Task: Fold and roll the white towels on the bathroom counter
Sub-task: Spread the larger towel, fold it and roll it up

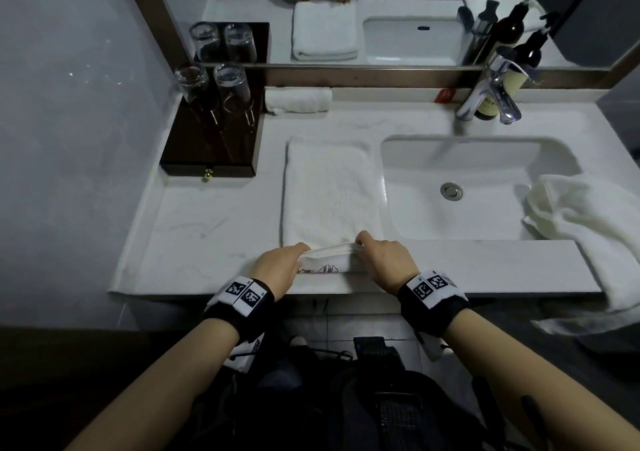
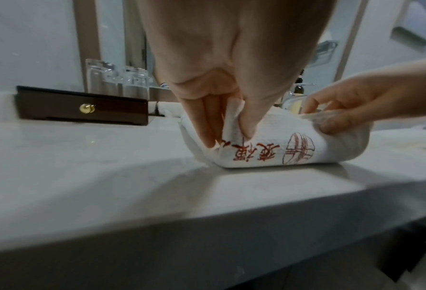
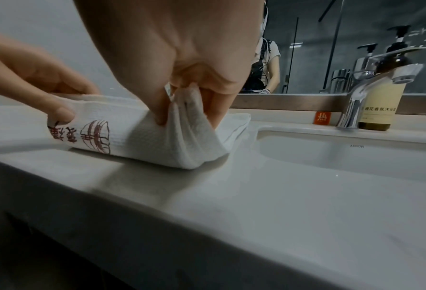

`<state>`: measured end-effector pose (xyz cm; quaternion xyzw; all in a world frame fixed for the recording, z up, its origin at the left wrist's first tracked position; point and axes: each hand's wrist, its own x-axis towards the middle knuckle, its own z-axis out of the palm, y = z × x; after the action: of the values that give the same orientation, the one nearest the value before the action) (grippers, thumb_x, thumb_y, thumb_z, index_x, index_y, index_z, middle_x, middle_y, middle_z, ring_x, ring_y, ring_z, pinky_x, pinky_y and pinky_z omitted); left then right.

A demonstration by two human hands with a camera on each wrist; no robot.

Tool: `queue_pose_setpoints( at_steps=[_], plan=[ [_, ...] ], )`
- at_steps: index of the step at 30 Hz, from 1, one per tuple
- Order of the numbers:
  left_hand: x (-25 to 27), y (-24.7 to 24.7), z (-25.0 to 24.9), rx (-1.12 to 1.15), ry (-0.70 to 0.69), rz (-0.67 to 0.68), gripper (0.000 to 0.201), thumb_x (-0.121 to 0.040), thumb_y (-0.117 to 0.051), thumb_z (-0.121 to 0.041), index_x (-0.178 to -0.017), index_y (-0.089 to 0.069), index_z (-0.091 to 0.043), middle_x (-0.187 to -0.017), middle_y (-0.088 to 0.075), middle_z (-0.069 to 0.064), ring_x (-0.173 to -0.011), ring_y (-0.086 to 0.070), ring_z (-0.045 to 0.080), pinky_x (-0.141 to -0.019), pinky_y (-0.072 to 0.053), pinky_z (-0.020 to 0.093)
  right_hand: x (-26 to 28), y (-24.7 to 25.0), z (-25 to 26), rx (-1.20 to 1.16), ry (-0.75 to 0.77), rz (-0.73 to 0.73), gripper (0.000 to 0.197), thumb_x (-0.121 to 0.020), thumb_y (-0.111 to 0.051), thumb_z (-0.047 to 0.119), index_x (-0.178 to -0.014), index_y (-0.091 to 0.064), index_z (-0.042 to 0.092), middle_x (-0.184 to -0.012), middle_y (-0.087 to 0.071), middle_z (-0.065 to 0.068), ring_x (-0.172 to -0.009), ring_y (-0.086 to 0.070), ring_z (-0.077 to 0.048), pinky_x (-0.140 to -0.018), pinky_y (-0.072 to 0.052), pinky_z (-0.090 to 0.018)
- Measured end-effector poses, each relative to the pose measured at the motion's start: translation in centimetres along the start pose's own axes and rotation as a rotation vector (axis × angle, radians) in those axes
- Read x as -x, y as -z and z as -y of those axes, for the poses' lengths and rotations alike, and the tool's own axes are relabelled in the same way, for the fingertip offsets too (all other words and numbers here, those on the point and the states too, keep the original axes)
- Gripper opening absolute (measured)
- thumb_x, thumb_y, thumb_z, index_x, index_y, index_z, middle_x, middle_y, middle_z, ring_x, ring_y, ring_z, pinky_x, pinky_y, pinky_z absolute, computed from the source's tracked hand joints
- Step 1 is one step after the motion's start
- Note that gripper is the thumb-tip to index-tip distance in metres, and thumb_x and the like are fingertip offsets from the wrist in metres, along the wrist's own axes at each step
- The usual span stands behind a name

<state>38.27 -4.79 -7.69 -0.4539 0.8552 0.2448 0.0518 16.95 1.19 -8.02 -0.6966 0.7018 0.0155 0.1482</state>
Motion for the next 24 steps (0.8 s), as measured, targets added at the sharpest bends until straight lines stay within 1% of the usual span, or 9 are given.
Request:
queue_pose_setpoints(
  at_steps=[6, 8, 11, 13, 15, 17, 19, 21, 24],
  plan=[
    [-1.4, -0.5, -1.0, -0.019, -0.057, -0.009, 0.027, -0.094, -0.040, -0.008, -0.117, -0.052, -0.017, -0.103, -0.064, 0.008, -0.089, -0.059, 0.031, -0.076, -0.047, 0.040, 1.1, -0.8, -1.0, 0.012, -0.060, -0.027, 0.021, -0.098, -0.039, 0.025, -0.111, -0.042, 0.009, -0.088, -0.068, -0.013, -0.077, -0.063, -0.038, -0.056, -0.035, -0.035],
    [-1.7, -0.6, -0.8, 0.010, -0.058, -0.014, 0.025, -0.095, -0.041, -0.012, -0.116, -0.053, -0.018, -0.103, -0.065, 0.007, -0.090, -0.059, 0.030, -0.076, -0.047, 0.039, 1.5, -1.0, -1.3, -0.060, -0.078, -0.041, 0.022, -0.098, -0.040, 0.027, -0.112, -0.044, 0.010, -0.094, -0.067, -0.013, -0.081, -0.062, -0.039, -0.059, -0.037, -0.036],
    [-2.0, -0.9, -0.4, 0.086, -0.037, -0.021, 0.027, -0.098, -0.042, -0.025, -0.120, -0.056, -0.018, -0.112, -0.061, 0.004, -0.099, -0.059, 0.025, -0.081, -0.043, 0.033, 1.9, -1.0, -1.9, -0.265, -0.112, -0.081, 0.023, -0.095, -0.047, 0.025, -0.112, -0.054, 0.011, -0.107, -0.060, -0.011, -0.091, -0.060, -0.035, -0.068, -0.044, -0.038],
    [-2.3, -1.0, -0.4, 0.108, -0.019, -0.004, 0.031, -0.098, -0.044, -0.029, -0.123, -0.057, -0.017, -0.115, -0.056, 0.005, -0.103, -0.057, 0.024, -0.083, -0.040, 0.030, 1.8, -0.9, -2.5, -0.359, -0.154, -0.073, 0.024, -0.090, -0.057, 0.023, -0.111, -0.060, 0.012, -0.106, -0.062, -0.011, -0.097, -0.059, -0.032, -0.075, -0.044, -0.034],
    [-2.7, -1.1, -0.7, 0.131, 0.019, 0.001, 0.031, -0.096, -0.048, -0.030, -0.122, -0.058, -0.017, -0.115, -0.058, 0.006, -0.104, -0.057, 0.025, -0.083, -0.039, 0.030, 1.4, -0.6, -3.0, -0.457, -0.231, -0.068, 0.024, -0.084, -0.066, 0.022, -0.107, -0.064, 0.016, -0.101, -0.068, -0.009, -0.097, -0.061, -0.028, -0.072, -0.039, -0.026],
    [-3.1, -1.1, -1.0, 0.208, 0.087, -0.039, 0.025, -0.091, -0.056, -0.030, -0.114, -0.060, -0.018, -0.108, -0.063, 0.002, -0.096, -0.058, 0.023, -0.078, -0.039, 0.028, 0.9, -0.3, -3.4, -0.545, -0.306, -0.091, 0.023, -0.078, -0.072, 0.020, -0.100, -0.064, 0.018, -0.095, -0.068, -0.007, -0.090, -0.062, -0.025, -0.069, -0.035, -0.023],
    [-3.5, -1.0, -1.0, 0.245, 0.156, -0.087, 0.020, -0.087, -0.062, -0.031, -0.101, -0.056, -0.019, -0.093, -0.060, -0.002, -0.082, -0.056, 0.022, -0.071, -0.039, 0.028, 0.5, -0.2, -3.7, -0.548, -0.318, -0.100, 0.021, -0.074, -0.074, 0.019, -0.092, -0.063, 0.016, -0.093, -0.064, -0.006, -0.087, -0.060, -0.024, -0.068, -0.033, -0.023],
    [-3.8, -0.8, -1.1, 0.181, 0.175, -0.100, 0.020, -0.087, -0.062, -0.035, -0.091, -0.048, -0.021, -0.081, -0.055, -0.002, -0.074, -0.054, 0.023, -0.065, -0.041, 0.030, 0.0, 0.0, -3.9, -0.533, -0.312, -0.082, 0.018, -0.073, -0.075, 0.019, -0.086, -0.065, 0.015, -0.093, -0.063, -0.007, -0.088, -0.058, -0.024, -0.069, -0.034, -0.024],
    [-3.7, -0.8, -1.4, 0.077, 0.142, -0.114, 0.017, -0.089, -0.057, -0.037, -0.089, -0.050, -0.022, -0.074, -0.054, -0.002, -0.073, -0.054, 0.023, -0.060, -0.037, 0.029, -0.7, 0.5, -4.0, -0.473, -0.262, -0.032, 0.012, -0.076, -0.073, 0.019, -0.084, -0.067, 0.012, -0.094, -0.064, -0.009, -0.091, -0.060, -0.024, -0.072, -0.040, -0.027]
  ],
)
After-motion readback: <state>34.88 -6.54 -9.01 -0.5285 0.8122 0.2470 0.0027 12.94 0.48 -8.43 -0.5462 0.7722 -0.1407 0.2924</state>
